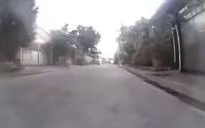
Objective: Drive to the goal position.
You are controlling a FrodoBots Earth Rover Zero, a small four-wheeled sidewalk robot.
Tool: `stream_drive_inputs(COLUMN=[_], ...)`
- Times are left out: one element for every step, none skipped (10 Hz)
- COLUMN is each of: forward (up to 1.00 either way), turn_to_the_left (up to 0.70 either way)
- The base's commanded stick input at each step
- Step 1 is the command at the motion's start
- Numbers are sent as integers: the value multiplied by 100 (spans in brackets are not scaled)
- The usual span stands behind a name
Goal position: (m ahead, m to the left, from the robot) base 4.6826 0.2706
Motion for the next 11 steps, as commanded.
stream_drive_inputs(forward=[100,100,100,100,100,100,100,100,100,100,100], turn_to_the_left=[-3,-5,-17,-29,-40,-40,-40,-32,-16,-1,0])
